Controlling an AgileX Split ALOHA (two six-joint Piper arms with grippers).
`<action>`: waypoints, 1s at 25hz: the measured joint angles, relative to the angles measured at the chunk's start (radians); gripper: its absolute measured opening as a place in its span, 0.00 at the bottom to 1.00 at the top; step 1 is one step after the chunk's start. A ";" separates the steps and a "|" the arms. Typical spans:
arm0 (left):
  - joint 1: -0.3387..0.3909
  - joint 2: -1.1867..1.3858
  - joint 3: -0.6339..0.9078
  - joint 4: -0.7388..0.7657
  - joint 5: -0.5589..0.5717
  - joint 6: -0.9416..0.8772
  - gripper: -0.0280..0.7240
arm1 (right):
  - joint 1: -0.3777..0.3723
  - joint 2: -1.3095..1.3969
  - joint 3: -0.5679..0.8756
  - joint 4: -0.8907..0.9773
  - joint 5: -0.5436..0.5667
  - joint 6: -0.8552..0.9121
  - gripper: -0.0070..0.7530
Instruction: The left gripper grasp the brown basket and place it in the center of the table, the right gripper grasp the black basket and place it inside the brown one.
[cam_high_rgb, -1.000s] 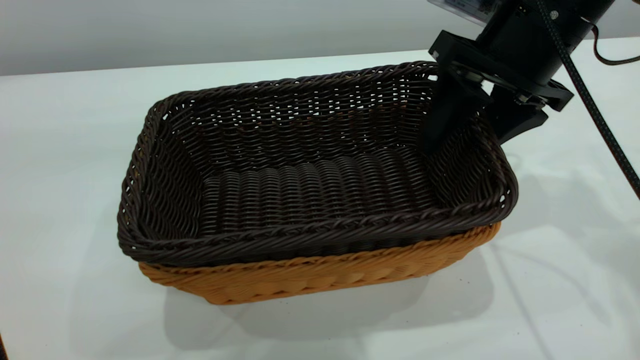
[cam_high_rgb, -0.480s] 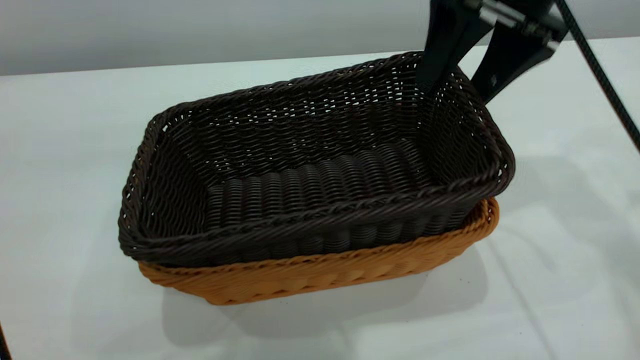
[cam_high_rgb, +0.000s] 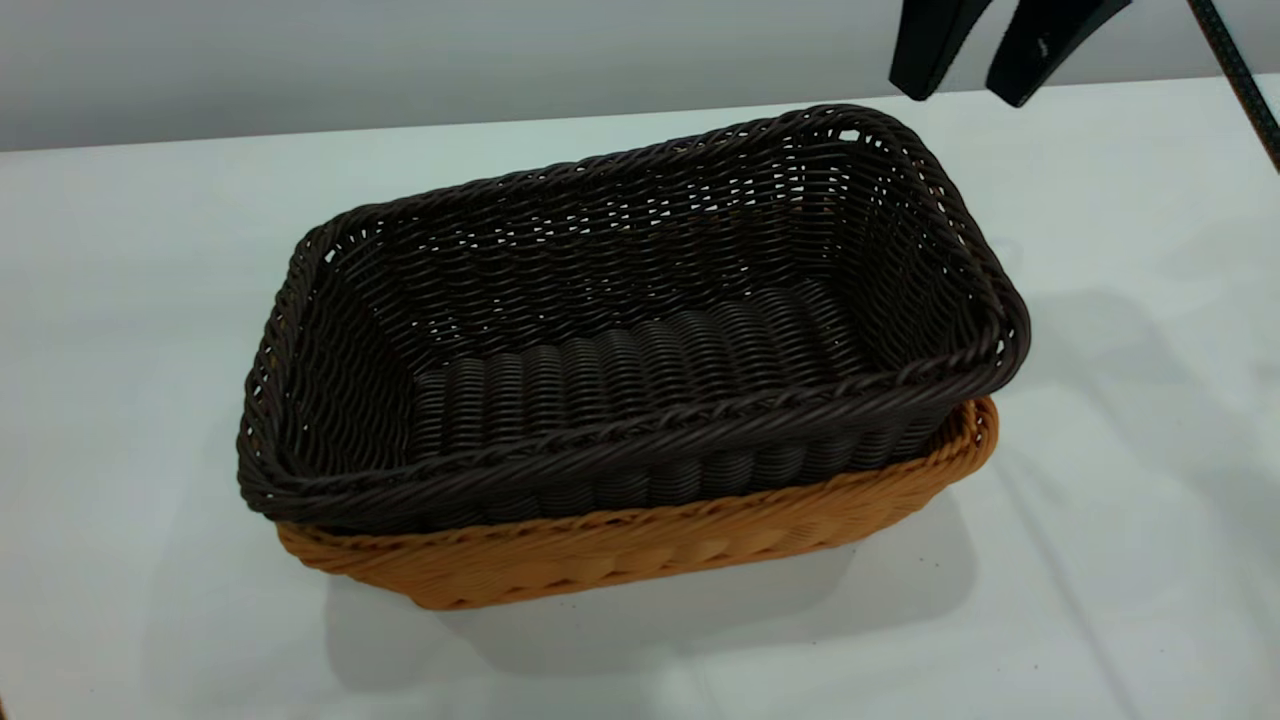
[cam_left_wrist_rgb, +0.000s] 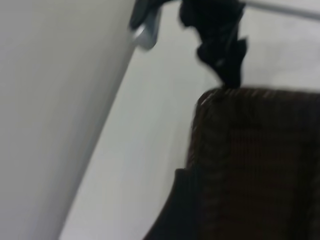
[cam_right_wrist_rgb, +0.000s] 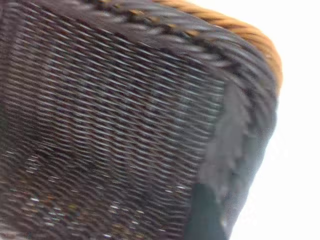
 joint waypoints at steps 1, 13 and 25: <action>0.000 -0.010 0.000 0.030 0.030 -0.009 0.86 | 0.000 0.000 0.000 0.012 0.000 0.001 0.60; 0.000 -0.199 0.000 0.162 0.400 -0.364 0.27 | 0.000 -0.080 0.000 0.052 -0.001 -0.010 0.01; 0.000 -0.389 0.010 0.105 0.402 -0.429 0.04 | 0.000 -0.526 0.057 0.015 -0.065 -0.100 0.01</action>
